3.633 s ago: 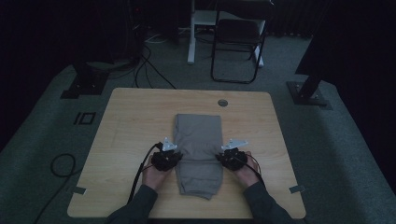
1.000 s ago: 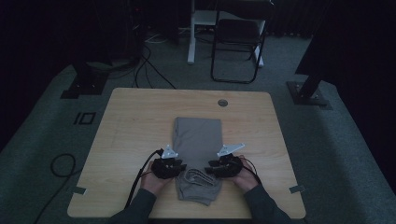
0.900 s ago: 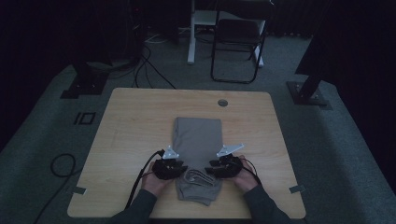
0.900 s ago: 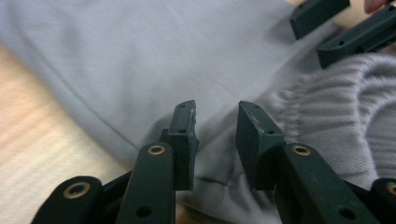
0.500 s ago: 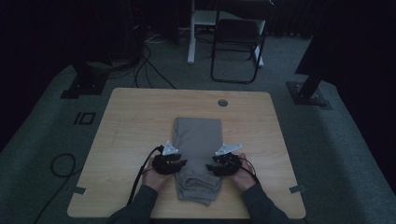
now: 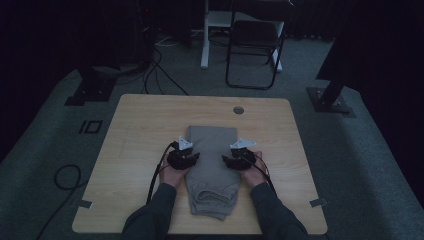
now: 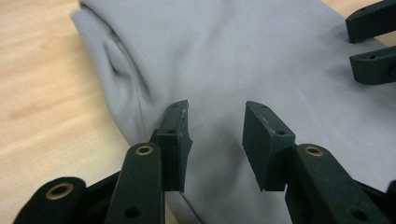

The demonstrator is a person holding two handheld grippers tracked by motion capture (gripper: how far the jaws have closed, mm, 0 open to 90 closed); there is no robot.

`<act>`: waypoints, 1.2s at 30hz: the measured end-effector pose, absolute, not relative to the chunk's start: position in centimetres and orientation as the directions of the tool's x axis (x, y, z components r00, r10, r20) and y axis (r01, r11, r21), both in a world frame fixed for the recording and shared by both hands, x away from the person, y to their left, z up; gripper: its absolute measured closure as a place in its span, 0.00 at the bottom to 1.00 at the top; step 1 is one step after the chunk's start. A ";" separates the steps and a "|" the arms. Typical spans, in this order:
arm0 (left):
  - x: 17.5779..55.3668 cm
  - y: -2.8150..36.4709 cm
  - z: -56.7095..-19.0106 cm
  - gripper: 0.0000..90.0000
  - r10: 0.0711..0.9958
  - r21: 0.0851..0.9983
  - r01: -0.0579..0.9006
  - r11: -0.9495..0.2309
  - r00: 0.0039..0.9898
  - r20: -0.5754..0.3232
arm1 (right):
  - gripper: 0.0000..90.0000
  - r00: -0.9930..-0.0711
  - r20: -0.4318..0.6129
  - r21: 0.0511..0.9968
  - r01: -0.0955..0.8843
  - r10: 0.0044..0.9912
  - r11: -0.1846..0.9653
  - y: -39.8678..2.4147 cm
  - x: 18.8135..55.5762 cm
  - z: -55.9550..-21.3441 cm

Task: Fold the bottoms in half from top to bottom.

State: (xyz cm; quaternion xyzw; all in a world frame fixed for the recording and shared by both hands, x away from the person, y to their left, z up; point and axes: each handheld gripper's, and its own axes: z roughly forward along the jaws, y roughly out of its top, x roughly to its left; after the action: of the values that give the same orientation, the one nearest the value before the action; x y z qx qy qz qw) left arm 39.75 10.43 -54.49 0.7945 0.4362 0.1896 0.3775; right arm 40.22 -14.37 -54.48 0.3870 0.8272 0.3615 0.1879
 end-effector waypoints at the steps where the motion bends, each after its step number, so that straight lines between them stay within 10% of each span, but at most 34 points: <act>1: 40.1 10.4 -54.5 0.68 0.840 0.767 0.549 -0.333 0.542 -0.023 | 0.56 -0.625 -0.036 0.746 0.503 0.780 0.437 -14.2 40.7 -54.4; 14: 41.2 11.1 -55.1 0.85 0.860 0.742 0.592 -0.314 0.509 -0.042 | 0.57 -0.589 0.000 0.742 0.541 0.808 0.395 -14.1 43.0 -55.2; 36: 35.4 12.4 -55.3 0.84 0.820 0.742 0.592 -0.315 0.563 -0.101 | 0.57 -0.666 0.008 0.757 0.492 0.746 0.430 -15.0 37.8 -55.5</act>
State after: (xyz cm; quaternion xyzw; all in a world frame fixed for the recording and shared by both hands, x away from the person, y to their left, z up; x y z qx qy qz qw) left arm 35.37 12.42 -55.26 0.7970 0.4431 0.1494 0.3822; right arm 37.85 -15.03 -55.48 0.3733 0.8291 0.3815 0.1666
